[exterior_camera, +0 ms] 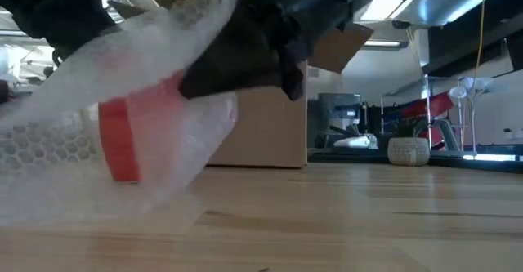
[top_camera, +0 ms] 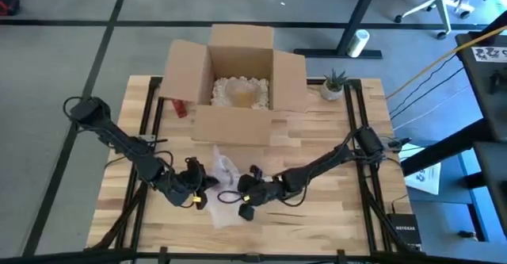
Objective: Wrap mug
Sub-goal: Wrap the red mug with bubble wrap
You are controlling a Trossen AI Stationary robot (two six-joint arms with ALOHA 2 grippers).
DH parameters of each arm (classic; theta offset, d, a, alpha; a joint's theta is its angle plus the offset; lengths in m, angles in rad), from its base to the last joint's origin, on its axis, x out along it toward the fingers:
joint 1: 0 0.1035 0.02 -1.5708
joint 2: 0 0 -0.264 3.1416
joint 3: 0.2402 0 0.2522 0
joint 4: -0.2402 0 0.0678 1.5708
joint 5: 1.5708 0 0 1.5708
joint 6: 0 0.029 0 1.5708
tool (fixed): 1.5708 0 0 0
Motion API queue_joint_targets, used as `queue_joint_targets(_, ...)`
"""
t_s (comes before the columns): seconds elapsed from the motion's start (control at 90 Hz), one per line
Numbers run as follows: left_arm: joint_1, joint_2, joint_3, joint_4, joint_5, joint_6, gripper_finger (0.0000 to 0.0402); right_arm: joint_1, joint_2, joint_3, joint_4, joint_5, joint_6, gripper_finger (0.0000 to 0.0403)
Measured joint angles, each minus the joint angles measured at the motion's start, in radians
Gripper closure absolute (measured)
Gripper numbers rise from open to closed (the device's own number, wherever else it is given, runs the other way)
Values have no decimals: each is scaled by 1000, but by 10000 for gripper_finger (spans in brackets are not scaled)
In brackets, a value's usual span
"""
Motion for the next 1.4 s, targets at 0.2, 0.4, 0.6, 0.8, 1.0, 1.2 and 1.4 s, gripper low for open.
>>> queue_joint_targets(0.2,0,0,0,1,0,0,402,-11,0,3,96,-60,-34,403)
queue_joint_targets(0.4,0,0,0,1,0,0,402,-11,0,68,76,-130,-50,403)
queue_joint_targets(0.6,0,0,0,3,0,0,402,-12,-1,133,6,-109,-95,403)
queue_joint_targets(0.8,0,0,0,3,0,0,402,-39,-1,166,-67,-92,-107,403)
queue_joint_targets(1.0,0,0,0,16,-2,0,402,-78,-1,198,-140,-102,-100,403)
queue_joint_targets(1.2,0,0,0,22,-1,0,402,-92,-1,276,-280,-126,-84,403)
queue_joint_targets(1.4,0,0,0,85,0,62,402,-112,-1,318,-355,-159,-82,403)
